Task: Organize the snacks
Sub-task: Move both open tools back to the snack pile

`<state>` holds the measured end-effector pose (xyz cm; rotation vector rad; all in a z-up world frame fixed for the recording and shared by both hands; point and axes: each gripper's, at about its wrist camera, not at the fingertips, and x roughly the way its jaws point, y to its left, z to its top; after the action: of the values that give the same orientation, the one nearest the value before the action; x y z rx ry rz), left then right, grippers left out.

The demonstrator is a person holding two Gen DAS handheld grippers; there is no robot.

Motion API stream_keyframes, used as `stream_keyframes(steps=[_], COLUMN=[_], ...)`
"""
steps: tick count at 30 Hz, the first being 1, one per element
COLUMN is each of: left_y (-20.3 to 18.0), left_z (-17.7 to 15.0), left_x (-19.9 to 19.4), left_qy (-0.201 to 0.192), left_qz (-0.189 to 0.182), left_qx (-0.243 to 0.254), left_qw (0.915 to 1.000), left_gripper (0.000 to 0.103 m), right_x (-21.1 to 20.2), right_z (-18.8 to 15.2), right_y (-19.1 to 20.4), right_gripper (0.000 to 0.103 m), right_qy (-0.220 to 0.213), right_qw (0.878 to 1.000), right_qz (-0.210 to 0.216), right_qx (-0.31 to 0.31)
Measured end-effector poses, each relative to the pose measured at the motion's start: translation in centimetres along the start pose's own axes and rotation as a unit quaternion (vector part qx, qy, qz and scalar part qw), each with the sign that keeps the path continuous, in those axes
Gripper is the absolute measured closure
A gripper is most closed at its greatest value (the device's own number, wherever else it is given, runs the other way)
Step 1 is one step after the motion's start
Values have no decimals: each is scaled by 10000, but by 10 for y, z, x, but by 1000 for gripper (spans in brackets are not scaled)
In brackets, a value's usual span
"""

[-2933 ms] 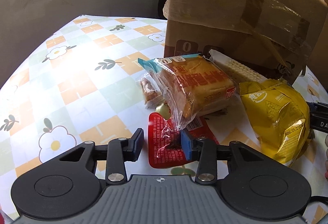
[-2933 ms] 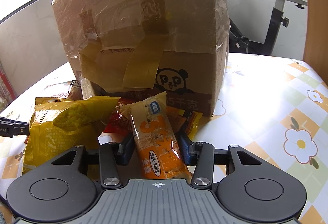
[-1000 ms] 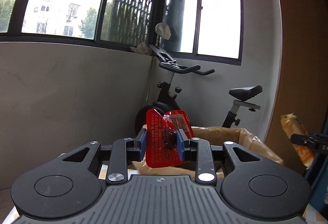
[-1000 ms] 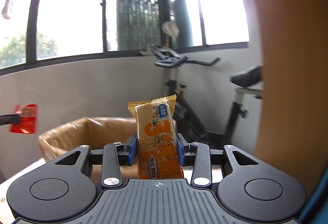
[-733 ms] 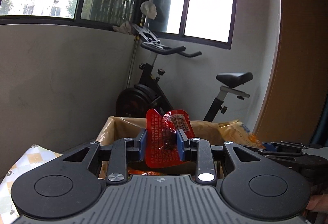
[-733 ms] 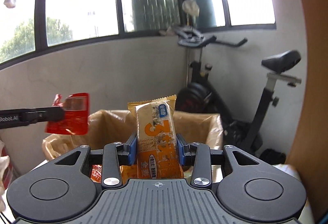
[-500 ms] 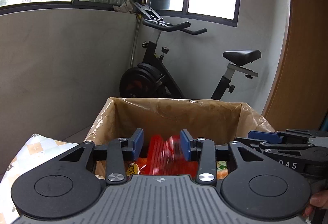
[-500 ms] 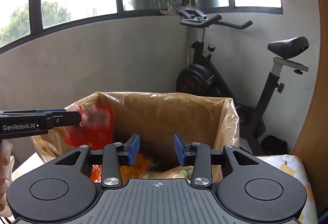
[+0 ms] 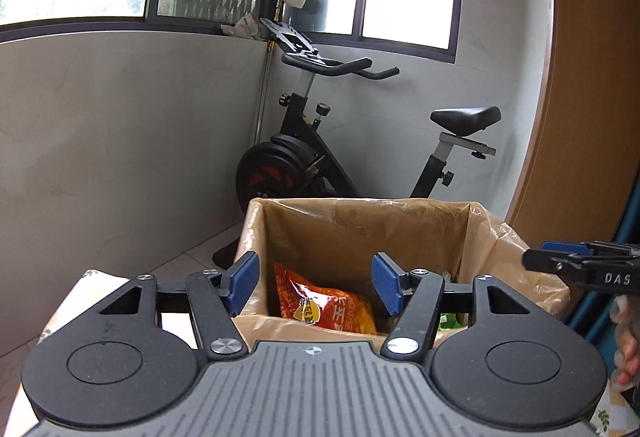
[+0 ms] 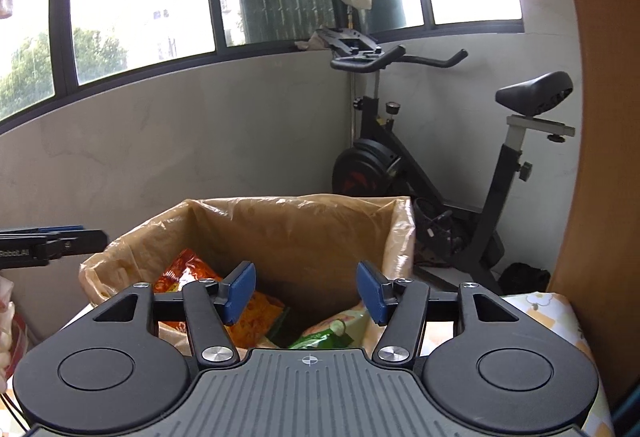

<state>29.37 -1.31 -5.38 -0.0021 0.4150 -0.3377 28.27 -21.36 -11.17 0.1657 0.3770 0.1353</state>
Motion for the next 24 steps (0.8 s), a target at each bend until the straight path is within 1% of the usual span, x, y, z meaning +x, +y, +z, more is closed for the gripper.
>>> stream_keyframes(steps=[3, 6, 7, 9, 13, 16, 18, 21, 24], left_y=[11, 22, 25, 29, 33, 35, 35, 35, 35], left_z=[1, -1, -3, -9, -27, -45, -59, -81, -101], left_x=[-17, -33, -37, -45, -59, -63, -63, -59, -55], left_qy=[-48, -65, -57, -29, 36, 159, 308, 577, 820], left_qz=[43, 88, 106, 152, 195, 194, 196, 198, 204], left_qx=[38, -48, -82, -124, -146, -277, -362, -503, -642], left_qw=[10000, 9999, 9999, 9998, 9997, 9993, 9987, 9969, 9944], left_gripper=[38, 38, 38, 38, 38, 38, 38, 38, 38], right_x=[-15, -31, -35, -43, -51, -53, -52, -47, -41], right_z=[-4, -10, -13, -20, -40, -61, -76, -100, -122], right_y=[-7, -10, -11, -12, -9, -3, 0, 5, 17], right_gripper=[50, 50, 47, 43, 42, 42, 41, 35, 34], right_qy=[-75, -184, -214, -272, -213, -54, 114, 460, 843], right_qw=[9999, 9996, 9995, 9992, 9993, 9996, 9996, 9986, 9960], right_qz=[-54, -108, -123, -100, -135, -137, -112, -40, 94], right_qx=[88, 165, 203, 286, 265, 228, 243, 275, 271])
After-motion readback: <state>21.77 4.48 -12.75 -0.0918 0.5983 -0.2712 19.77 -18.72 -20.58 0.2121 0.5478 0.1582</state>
